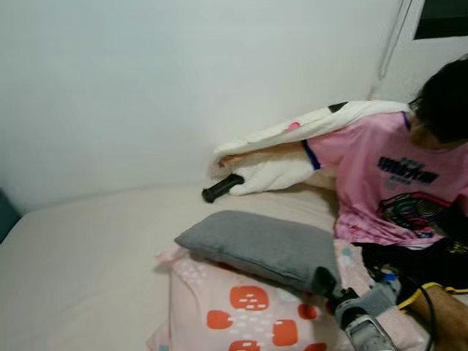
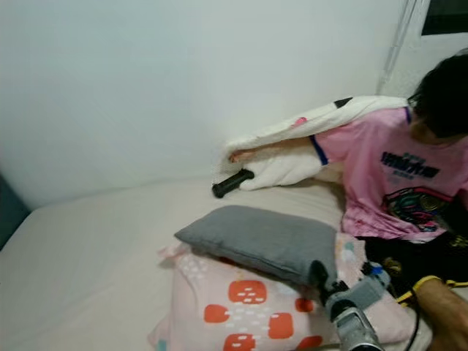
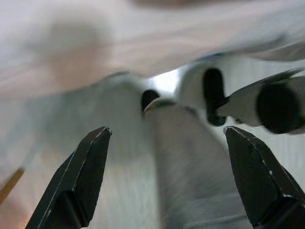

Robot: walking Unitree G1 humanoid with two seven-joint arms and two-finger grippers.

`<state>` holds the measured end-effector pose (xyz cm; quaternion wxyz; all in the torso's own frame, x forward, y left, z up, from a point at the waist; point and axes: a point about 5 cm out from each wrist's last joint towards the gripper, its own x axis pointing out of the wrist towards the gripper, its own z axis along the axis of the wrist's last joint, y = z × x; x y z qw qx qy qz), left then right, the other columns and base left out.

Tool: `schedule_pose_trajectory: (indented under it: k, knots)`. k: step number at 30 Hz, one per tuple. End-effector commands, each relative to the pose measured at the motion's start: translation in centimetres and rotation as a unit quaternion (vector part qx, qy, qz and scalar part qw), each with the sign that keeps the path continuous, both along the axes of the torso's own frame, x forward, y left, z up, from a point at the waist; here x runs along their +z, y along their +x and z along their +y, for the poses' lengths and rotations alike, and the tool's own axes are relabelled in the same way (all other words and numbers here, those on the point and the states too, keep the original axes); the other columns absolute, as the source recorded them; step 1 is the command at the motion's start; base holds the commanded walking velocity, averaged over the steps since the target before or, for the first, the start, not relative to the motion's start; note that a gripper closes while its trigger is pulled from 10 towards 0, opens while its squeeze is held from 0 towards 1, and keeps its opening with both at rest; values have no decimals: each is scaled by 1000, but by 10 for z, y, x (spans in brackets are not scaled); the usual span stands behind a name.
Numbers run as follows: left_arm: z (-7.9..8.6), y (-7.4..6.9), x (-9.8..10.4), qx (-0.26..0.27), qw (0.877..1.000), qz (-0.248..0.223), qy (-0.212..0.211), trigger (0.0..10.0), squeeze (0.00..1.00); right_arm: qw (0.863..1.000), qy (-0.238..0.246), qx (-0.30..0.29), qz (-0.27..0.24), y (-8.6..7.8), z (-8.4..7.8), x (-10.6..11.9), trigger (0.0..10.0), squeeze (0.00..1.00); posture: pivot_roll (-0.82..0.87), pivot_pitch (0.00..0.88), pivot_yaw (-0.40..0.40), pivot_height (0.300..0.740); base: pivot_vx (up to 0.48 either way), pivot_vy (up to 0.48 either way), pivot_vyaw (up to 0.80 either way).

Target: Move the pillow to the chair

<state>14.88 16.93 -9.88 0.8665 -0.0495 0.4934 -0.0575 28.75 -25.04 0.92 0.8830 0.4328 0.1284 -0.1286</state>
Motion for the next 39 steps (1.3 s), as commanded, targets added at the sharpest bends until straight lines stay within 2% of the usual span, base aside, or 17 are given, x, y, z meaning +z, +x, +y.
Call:
schedule_pose_trajectory:
  k: [1, 2, 7, 15, 16, 25, 26, 27, 30, 31, 33, 39]
  knots:
    - [5, -4, -1, -4, 1000, 4, 5, 10000, 0, 999, 34, -33, 2, -5, -2, -4, 10000, 0, -18, 114, 66, 740, 0, 0, 0]
    - [7, -6, -2, -3, 1000, 5, 7, 10000, 0, 996, 56, -67, -4, -8, -9, -5, 10000, 0, -14, 118, 70, 740, 0, 0, 0]
    - [12, -10, -2, 2, 1000, 7, 11, 10000, 0, 995, 59, -83, -2, -15, -15, -9, 10000, 0, 4, 134, 74, 740, 0, 0, 0]
    - [24, -22, -4, -13, 1000, 10, 20, 10000, 0, 996, 53, -67, -13, -17, -17, -9, 10000, 0, 65, 197, 131, 740, 0, 0, 0]
    - [32, -27, -4, -15, 1000, 10, 24, 10000, 0, 996, 55, -65, -8, -17, -16, -10, 10000, 0, 95, 221, 151, 740, 0, 0, 0]
    - [53, -43, -3, -19, 999, 16, 40, 10000, 0, 996, 65, -53, -15, -16, -12, -10, 10000, 0, 153, 245, 192, 740, 0, 0, 0]
    - [59, -47, -3, -18, 999, 19, 45, 10000, 0, 997, 63, -48, -27, -14, -13, -7, 0, 0, 160, 243, 199, 740, 0, 0, 0]
    - [63, -49, -2, -17, 998, 20, 48, 10000, 0, 996, 66, -43, -48, -11, -15, -2, 0, 0, 162, 240, 203, 740, 0, 0, 0]
    - [65, -50, -2, -17, 998, 21, 49, 10000, 0, 995, 68, -40, -63, -10, -16, 1, 0, 0, 162, 240, 203, 740, 0, 0, 0]
    - [65, -50, -1, -17, 998, 19, 49, 10000, 0, 992, 71, -24, -99, -5, -18, 9, 0, 0, 151, 233, 203, 740, 0, 0, 0]
    - [64, -49, -1, -18, 999, 18, 48, 10000, 0, 991, 71, -15, -114, -3, -18, 13, 0, 0, 151, 233, 203, 740, 0, 0, 0]
    - [54, -39, -1, -22, 999, 9, 40, 10000, 0, 984, 72, 27, -163, 4, -15, 24, 0, 0, 105, 216, 183, 740, 0, 0, 0]
